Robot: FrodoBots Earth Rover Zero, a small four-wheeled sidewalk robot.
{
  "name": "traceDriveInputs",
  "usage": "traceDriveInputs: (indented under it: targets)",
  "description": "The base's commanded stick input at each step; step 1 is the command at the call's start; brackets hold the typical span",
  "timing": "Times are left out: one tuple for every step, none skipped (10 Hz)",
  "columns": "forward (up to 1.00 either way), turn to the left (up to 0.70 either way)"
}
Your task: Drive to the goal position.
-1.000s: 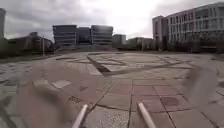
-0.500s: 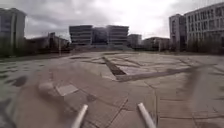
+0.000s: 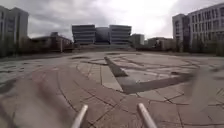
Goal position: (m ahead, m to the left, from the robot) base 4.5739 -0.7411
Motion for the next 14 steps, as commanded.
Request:
traceDriveInputs:
  targets:
    - [1.00, 0.00]
    - [1.00, 0.00]
    - [1.00, 0.00]
    - [1.00, 0.00]
    - [1.00, -0.24]
    - [1.00, -0.27]
    - [1.00, -0.27]
    - [1.00, -0.27]
    - [1.00, -0.27]
    - [1.00, -0.27]
    - [1.00, -0.27]
    - [1.00, -0.27]
    - [1.00, -0.27]
    - [1.00, -0.27]
